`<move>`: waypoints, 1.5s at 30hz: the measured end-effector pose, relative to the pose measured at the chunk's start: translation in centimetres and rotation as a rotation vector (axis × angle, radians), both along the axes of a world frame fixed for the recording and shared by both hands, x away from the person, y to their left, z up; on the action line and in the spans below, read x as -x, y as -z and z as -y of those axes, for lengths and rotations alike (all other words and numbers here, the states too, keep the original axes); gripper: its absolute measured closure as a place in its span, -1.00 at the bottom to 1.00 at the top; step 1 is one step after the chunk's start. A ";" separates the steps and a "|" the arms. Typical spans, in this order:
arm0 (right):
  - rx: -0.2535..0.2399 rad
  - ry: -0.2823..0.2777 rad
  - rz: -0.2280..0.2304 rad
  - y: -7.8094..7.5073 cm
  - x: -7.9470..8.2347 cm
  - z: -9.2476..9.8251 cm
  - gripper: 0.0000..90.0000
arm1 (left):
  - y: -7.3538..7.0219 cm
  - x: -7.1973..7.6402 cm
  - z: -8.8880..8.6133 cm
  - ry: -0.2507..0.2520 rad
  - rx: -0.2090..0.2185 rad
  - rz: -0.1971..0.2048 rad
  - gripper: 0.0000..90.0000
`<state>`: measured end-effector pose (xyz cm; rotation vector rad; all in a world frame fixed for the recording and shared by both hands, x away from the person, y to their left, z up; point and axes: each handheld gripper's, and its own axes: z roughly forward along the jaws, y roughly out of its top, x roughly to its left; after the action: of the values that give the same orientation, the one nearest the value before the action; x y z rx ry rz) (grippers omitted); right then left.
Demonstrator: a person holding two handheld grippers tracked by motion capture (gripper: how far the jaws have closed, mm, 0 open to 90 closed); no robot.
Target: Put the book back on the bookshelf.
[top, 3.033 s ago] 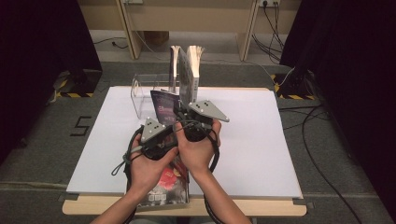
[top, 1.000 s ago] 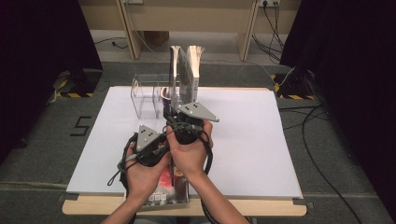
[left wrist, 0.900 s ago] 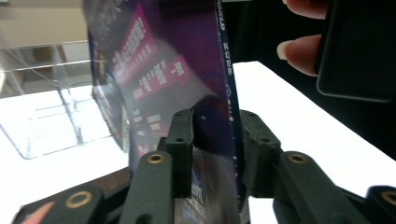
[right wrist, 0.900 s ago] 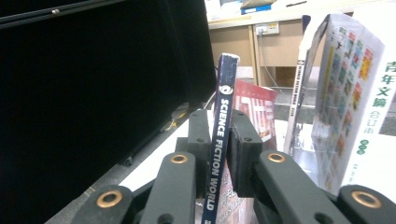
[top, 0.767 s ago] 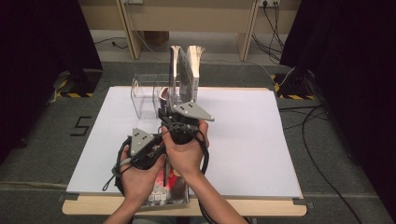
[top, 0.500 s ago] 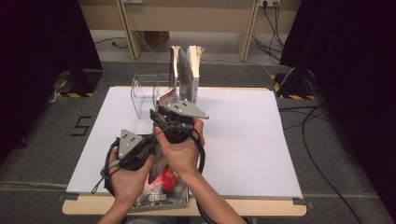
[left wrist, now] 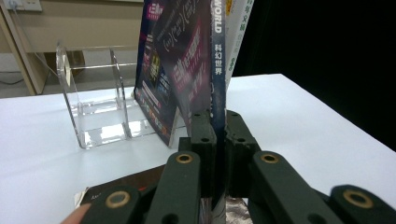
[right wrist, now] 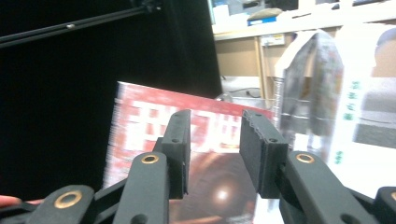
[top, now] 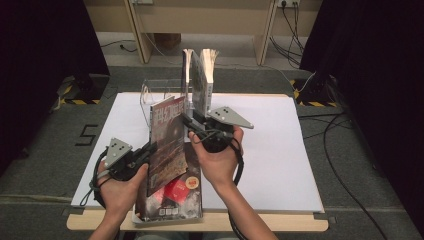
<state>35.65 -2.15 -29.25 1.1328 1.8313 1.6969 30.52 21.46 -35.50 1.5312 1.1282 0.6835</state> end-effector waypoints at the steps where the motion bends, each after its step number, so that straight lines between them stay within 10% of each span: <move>1: 0.001 0.007 -0.007 0.2 -0.1 0.4 0.42 | 0.0 0.1 -0.1 0.002 0.004 0.003 0.87; 26: 0.057 0.207 -0.155 6.5 -0.6 10.8 0.43 | -1.4 -0.5 -3.2 0.000 0.038 0.044 0.88; 45: 0.086 0.312 -0.268 12.4 0.3 15.9 0.44 | -4.1 -6.7 -2.7 -0.016 0.013 0.069 0.88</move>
<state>35.32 -18.02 -41.67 1.5765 1.7434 1.3309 37.18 24.13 -31.38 1.4784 1.0916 0.7330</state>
